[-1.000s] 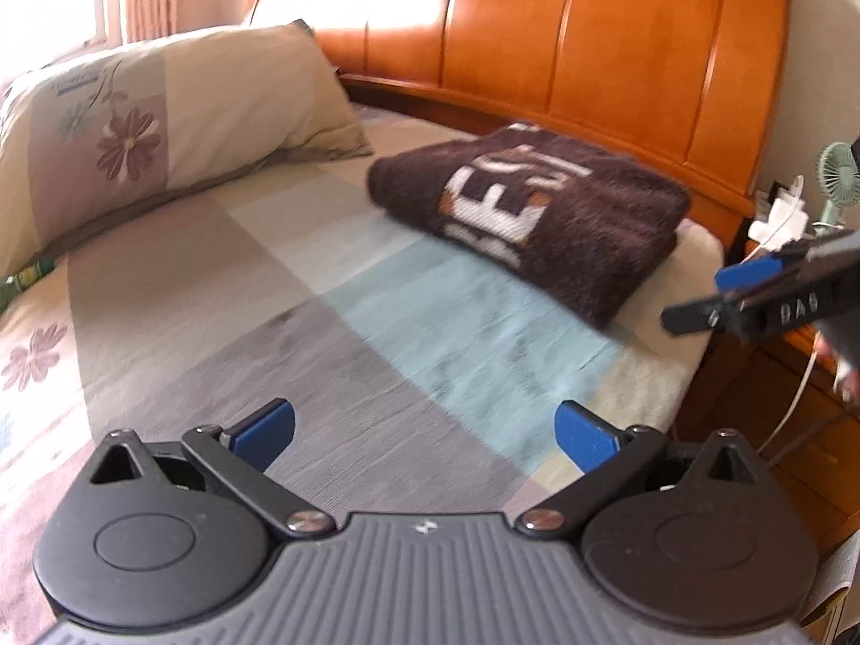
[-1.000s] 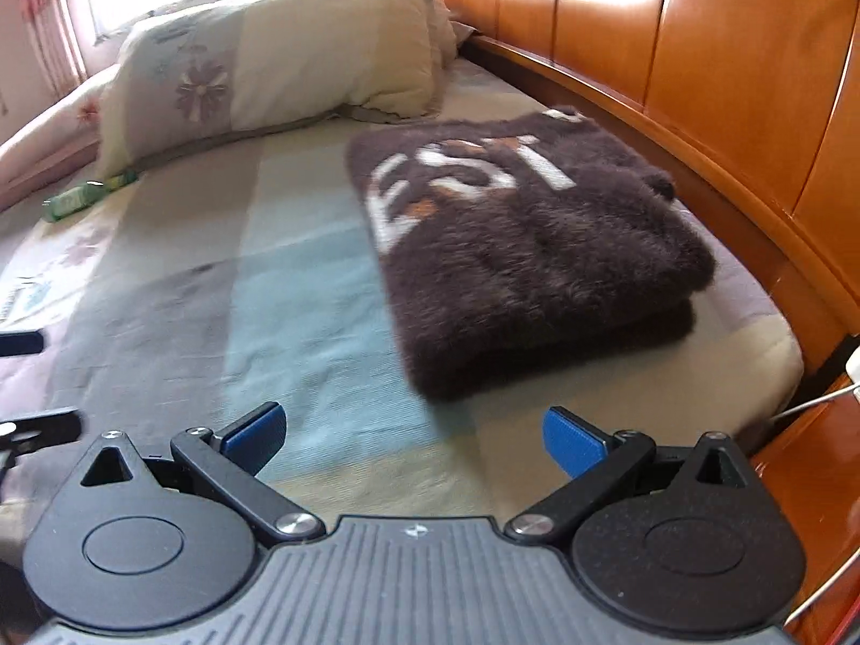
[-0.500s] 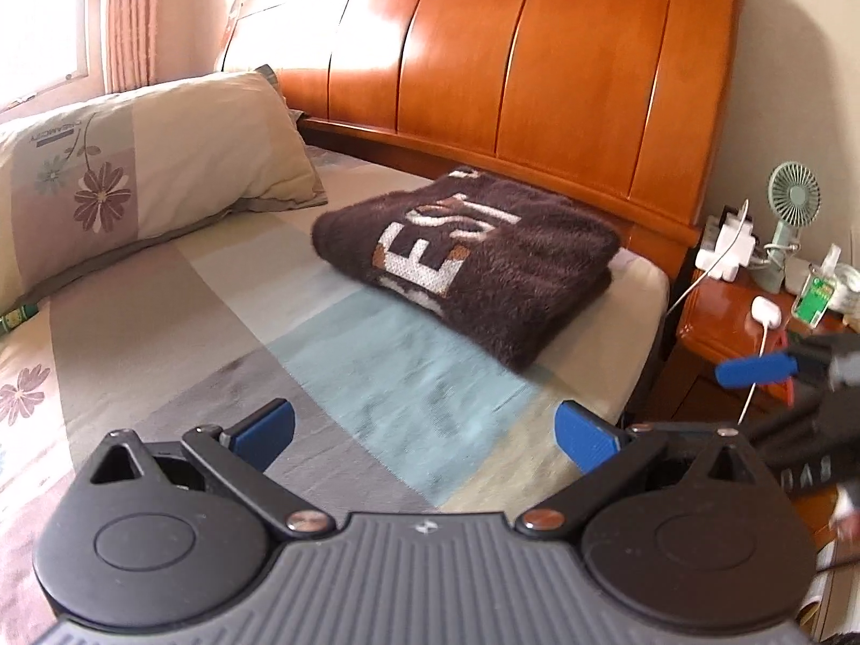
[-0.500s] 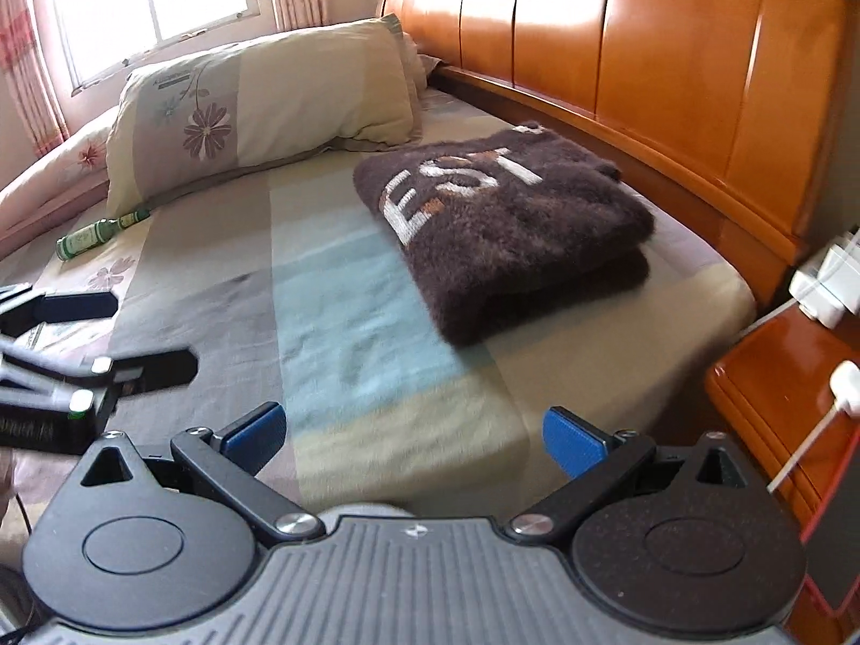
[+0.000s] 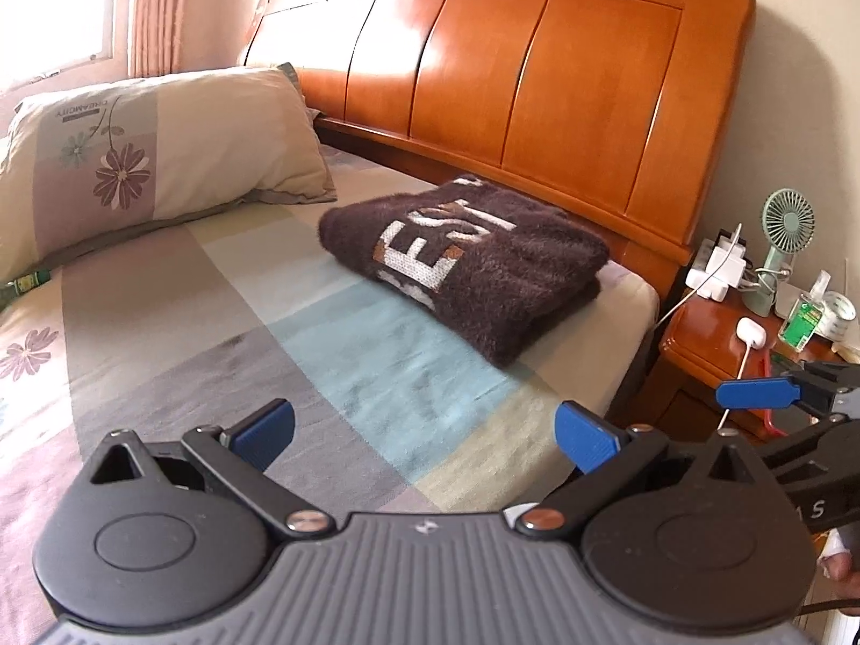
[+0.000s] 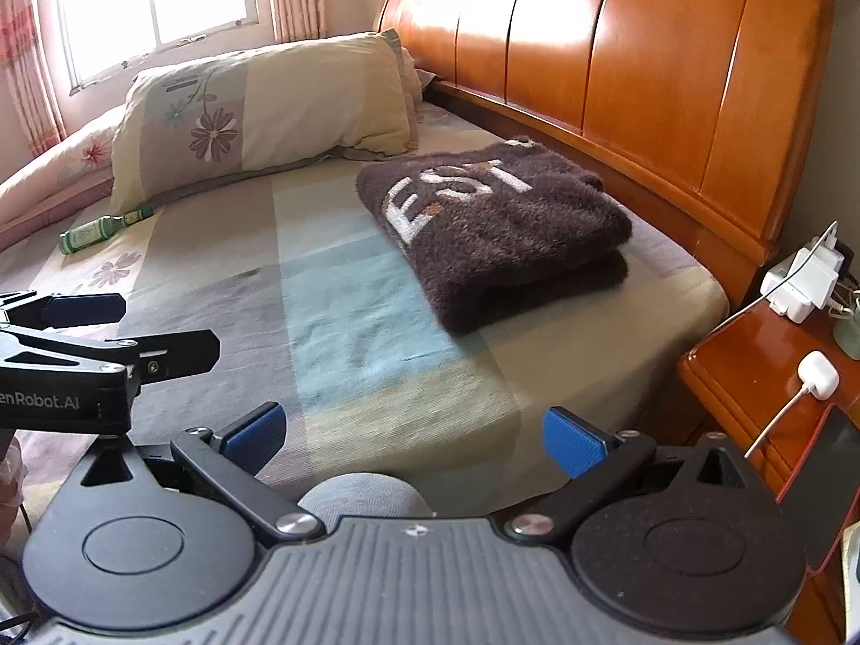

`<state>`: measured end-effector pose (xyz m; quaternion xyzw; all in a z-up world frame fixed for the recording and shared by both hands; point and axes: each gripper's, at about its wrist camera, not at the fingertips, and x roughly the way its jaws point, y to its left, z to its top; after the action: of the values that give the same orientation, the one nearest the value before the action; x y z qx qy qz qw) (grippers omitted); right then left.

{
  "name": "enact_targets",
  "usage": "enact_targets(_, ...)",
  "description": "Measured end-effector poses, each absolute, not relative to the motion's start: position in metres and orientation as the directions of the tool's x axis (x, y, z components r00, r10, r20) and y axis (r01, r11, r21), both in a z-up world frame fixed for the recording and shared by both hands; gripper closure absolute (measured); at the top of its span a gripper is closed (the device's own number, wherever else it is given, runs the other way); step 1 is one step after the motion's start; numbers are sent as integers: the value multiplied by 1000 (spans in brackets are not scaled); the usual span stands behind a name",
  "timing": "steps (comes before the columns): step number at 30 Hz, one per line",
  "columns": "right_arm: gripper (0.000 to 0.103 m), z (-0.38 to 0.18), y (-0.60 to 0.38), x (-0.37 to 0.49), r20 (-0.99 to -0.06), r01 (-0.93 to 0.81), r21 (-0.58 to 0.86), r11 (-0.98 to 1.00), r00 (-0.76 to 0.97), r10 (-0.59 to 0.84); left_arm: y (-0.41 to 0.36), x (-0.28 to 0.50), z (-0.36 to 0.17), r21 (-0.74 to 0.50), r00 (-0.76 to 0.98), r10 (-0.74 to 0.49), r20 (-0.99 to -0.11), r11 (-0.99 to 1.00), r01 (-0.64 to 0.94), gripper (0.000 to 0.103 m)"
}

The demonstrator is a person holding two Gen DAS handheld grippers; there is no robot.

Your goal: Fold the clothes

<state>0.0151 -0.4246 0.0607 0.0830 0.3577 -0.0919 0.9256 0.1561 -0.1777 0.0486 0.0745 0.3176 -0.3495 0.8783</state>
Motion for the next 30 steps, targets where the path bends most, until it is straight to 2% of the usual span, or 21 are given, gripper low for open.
enact_targets(30,0,61,-424,13,-674,216,95,972,733,-97,-180,155,47,-111,528,-569,-630,739,665,1)
